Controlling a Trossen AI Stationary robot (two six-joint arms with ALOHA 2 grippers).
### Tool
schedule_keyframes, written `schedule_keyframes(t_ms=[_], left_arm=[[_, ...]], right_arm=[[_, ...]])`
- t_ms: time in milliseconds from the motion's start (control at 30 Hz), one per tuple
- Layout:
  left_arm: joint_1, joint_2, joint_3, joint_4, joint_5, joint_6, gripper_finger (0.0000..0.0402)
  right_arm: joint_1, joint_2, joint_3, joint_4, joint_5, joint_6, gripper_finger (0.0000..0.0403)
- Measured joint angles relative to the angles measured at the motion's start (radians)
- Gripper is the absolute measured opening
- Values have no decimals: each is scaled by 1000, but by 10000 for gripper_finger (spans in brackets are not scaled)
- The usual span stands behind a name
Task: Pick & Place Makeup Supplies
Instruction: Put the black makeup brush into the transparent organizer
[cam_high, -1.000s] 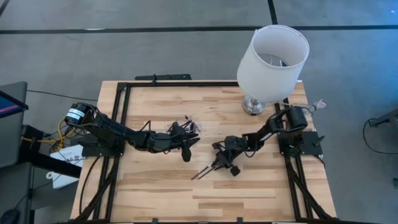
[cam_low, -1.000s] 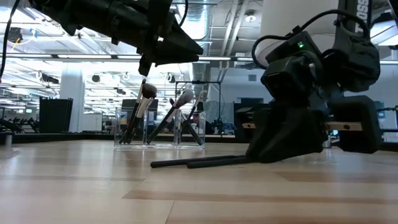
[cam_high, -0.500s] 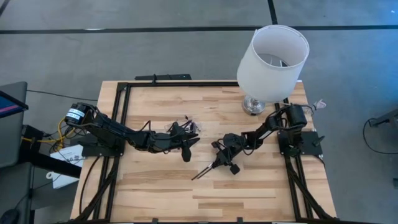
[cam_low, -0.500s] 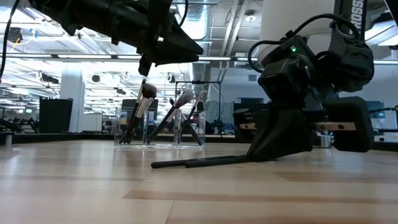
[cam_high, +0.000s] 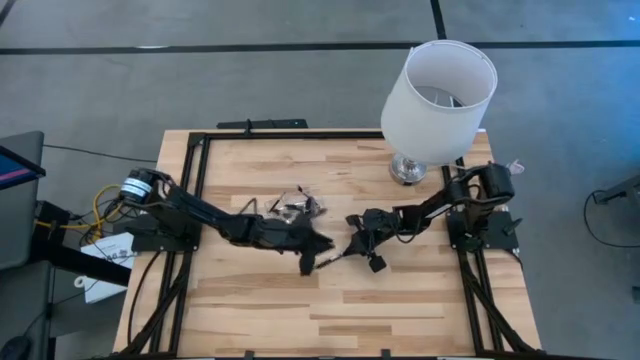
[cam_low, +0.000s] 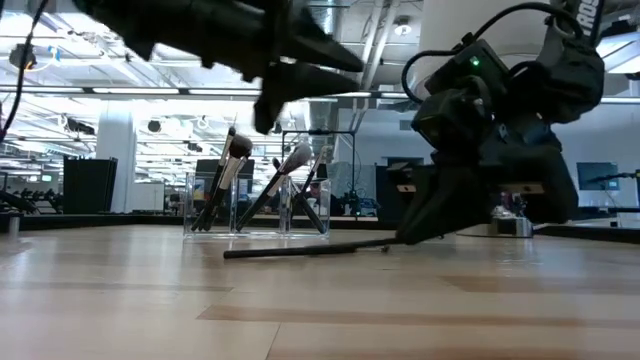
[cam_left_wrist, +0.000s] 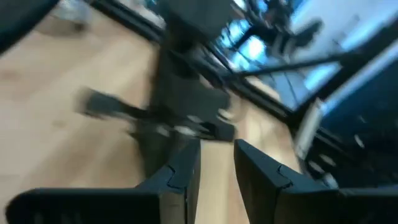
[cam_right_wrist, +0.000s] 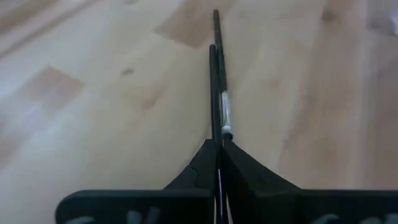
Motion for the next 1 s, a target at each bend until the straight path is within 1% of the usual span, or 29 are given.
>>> schedule_keyframes(t_ms=[67,133,267,333,567,767,900,1000], left_arm=[[-4,65,70,-48,58,-1,94],[-8,125,149,-148,92,-7,94],[-11,193,284,-381,89,-20,94],[-11,201,319,-447,78,-20,94],[-7,206,327,-494,68,-18,94],[-7,228,325,-576,68,-20,94],[-7,227,323,-570,69,-38,94],[-7,227,322,-572,87,-42,94]], right_arm=[[0,-10,0,-30,17,0,7],[0,-11,0,-33,15,0,7],[1,-11,1,-33,13,-12,3],[1,-12,1,-26,12,-27,3],[2,-15,6,43,4,-34,5],[19,-64,30,-16,4,-26,5],[29,-115,33,-26,7,-27,5],[29,-153,33,-33,42,-27,6]])
